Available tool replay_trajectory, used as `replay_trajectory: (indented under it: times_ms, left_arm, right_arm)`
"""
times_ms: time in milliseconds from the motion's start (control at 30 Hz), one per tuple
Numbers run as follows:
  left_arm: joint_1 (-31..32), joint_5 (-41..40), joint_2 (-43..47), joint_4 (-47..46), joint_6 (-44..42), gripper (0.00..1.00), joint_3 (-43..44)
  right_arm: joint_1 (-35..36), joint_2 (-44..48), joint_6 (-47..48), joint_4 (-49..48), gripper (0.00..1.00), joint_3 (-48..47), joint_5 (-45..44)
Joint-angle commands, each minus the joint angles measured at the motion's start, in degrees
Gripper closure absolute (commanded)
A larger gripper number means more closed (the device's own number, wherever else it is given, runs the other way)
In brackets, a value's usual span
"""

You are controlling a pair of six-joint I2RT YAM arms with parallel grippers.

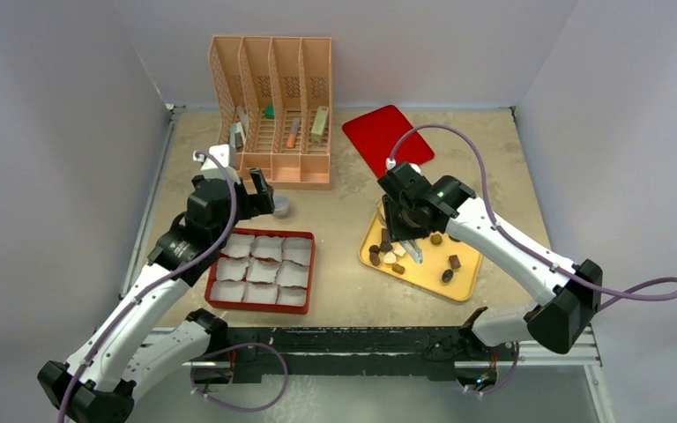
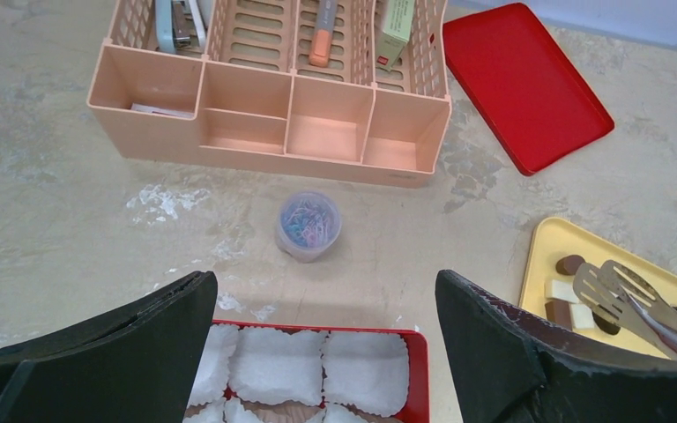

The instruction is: Pack the chocolate

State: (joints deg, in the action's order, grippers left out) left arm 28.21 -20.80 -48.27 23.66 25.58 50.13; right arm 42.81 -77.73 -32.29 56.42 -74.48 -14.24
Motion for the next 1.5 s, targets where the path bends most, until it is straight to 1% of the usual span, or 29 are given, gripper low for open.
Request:
replay_trajectory:
  times_ms: [0, 133, 200, 333, 667, 833, 1167, 1333, 1467]
  left_arm:
    - [0.18, -2.34, 2.64, -1.46, -1.75, 0.05, -0.32]
    - [0.18, -2.66, 3.25, -1.69, -1.77, 0.05, -0.46]
    - [0.18, -2.6, 3.18, -1.62, -1.77, 0.06, -0.31]
    - [0.18, -2.54, 3.18, -1.68, -1.68, 0.05, -0.34]
    - [0.18, -2.23, 2.75, -1.74, -1.68, 0.06, -0.28]
    - [0.18, -2.06, 2.57, -1.9, -1.5, 0.05, -0.3]
    - [0.19, -2.12, 2.74, -1.88, -1.37, 0.05, -0.3]
    - [0.18, -2.14, 2.94, -1.81, -1.16, 0.05, -0.59]
    - [0.18, -2.08, 2.75, -2.03, -1.15, 0.06, -0.48]
  right_arm:
    - [0.23, 0.21, -1.54, 2.2, 0.56, 0.72, 1.55]
    - [0.23, -0.03, -1.61, 1.5, 0.53, 2.92, 1.62]
    - [0.25, -1.04, -2.17, 2.33, 0.54, 3.02, 1.2]
    - [0.22, -1.66, -2.89, 2.81, 0.59, 3.92, -0.54]
    - [0.08, -1.55, -4.07, 3.95, 0.57, 4.53, -2.01]
    - [-0.03, -1.81, -4.09, 3.25, 0.57, 5.12, -0.63]
    - [-0.49, -1.51, -4.72, 4.0, 0.57, 5.42, -1.67]
    - [-1.17, -0.75, -4.42, 2.47, 0.57, 6.49, 0.24]
    - [-1.83, -0.82, -4.32, 2.1, 0.57, 7.26, -0.22]
